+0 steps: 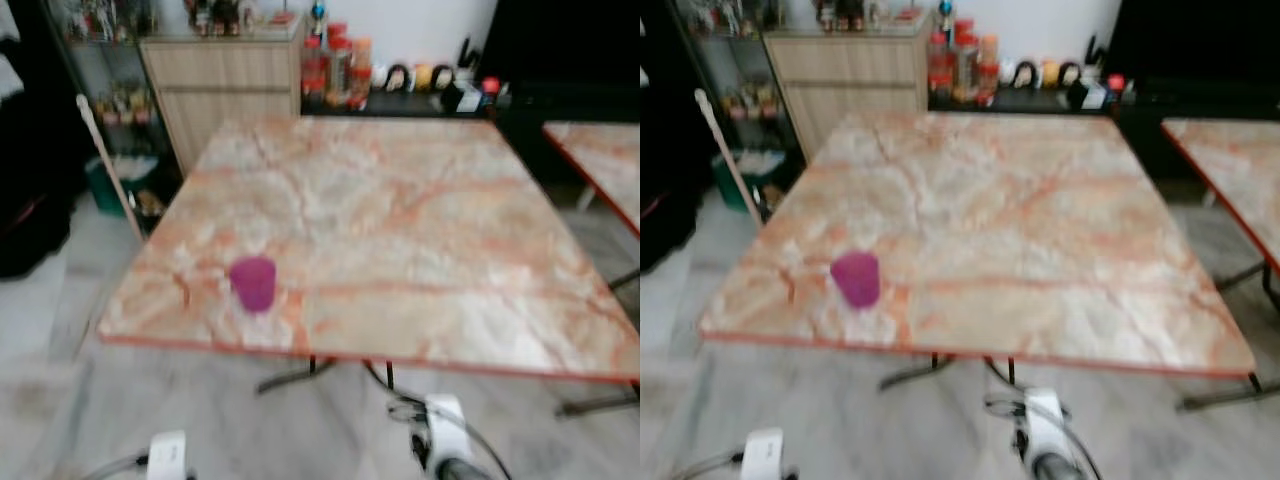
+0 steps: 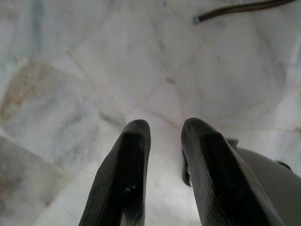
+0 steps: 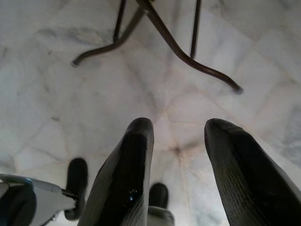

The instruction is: Setting the table

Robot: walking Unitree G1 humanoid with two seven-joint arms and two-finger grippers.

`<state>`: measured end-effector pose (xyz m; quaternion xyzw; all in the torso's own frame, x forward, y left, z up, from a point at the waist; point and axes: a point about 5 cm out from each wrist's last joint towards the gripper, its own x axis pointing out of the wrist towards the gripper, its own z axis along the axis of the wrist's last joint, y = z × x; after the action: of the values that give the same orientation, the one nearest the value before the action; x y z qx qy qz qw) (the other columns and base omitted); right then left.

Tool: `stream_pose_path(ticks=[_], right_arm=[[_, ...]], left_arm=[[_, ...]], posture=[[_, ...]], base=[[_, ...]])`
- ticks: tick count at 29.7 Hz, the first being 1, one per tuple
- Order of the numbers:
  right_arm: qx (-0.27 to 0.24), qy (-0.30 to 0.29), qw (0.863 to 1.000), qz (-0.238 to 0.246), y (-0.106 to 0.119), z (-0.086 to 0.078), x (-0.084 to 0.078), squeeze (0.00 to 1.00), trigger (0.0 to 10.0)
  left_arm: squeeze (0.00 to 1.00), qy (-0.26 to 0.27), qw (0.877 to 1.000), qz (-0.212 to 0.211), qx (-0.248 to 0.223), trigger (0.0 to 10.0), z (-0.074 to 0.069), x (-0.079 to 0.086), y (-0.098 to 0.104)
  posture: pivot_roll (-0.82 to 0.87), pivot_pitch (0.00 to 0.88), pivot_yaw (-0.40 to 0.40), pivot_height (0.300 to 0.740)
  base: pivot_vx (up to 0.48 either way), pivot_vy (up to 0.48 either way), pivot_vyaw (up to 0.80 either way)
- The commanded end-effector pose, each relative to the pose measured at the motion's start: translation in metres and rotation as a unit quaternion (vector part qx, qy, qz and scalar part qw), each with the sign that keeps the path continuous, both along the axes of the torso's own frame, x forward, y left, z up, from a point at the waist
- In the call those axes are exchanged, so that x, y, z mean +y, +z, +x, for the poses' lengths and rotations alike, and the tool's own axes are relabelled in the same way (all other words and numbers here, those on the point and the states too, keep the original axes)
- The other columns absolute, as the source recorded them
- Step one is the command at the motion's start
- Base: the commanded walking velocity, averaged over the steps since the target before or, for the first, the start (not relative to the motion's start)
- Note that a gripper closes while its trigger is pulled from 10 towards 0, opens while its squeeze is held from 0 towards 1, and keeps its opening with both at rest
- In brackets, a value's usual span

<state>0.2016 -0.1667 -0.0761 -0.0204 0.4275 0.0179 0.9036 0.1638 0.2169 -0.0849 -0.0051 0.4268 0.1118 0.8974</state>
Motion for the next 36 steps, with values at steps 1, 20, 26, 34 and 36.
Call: stream_pose_path(ticks=[1, 20, 26, 34, 36], right_arm=[[0.008, -0.008, 1.000, -0.008, -0.001, -0.003, -0.008, 0.00, 10.0], [0.031, 0.000, 0.999, -0.007, -0.006, -0.011, -0.006, 0.00, 10.0], [0.028, 0.000, 1.000, -0.006, -0.004, -0.007, -0.006, 0.00, 10.0], [0.031, -0.009, 0.999, -0.006, -0.006, -0.011, -0.008, 0.00, 10.0], [0.037, -0.010, 0.999, -0.008, -0.007, -0.014, -0.009, 0.00, 10.0]], left_arm=[[0.00, 0.003, 1.000, 0.002, -0.012, 10.0, 0.003, -0.001, 0.002], [0.00, 0.133, 0.880, 0.222, -0.397, 10.0, 0.094, 0.090, 0.148], [0.00, 0.012, 0.790, 0.236, -0.565, 10.0, 0.154, 0.054, 0.254], [0.00, -0.088, 0.779, 0.159, -0.601, 10.0, 0.181, -0.001, 0.291], [0.00, -0.106, 0.796, 0.097, -0.588, 10.0, 0.184, -0.015, 0.285]], posture=[[0.03, 0.000, 0.013, 0.732], [0.07, 0.000, 0.006, 0.732], [0.06, 0.000, 0.015, 0.732], [0.04, 0.000, 0.026, 0.732], [0.04, 0.000, 0.028, 0.732]], base=[[0.000, 0.000, 0.00], [0.000, 0.000, 0.00], [0.000, 0.000, 0.00], [0.000, 0.000, 0.00], [0.000, 0.000, 0.00]])
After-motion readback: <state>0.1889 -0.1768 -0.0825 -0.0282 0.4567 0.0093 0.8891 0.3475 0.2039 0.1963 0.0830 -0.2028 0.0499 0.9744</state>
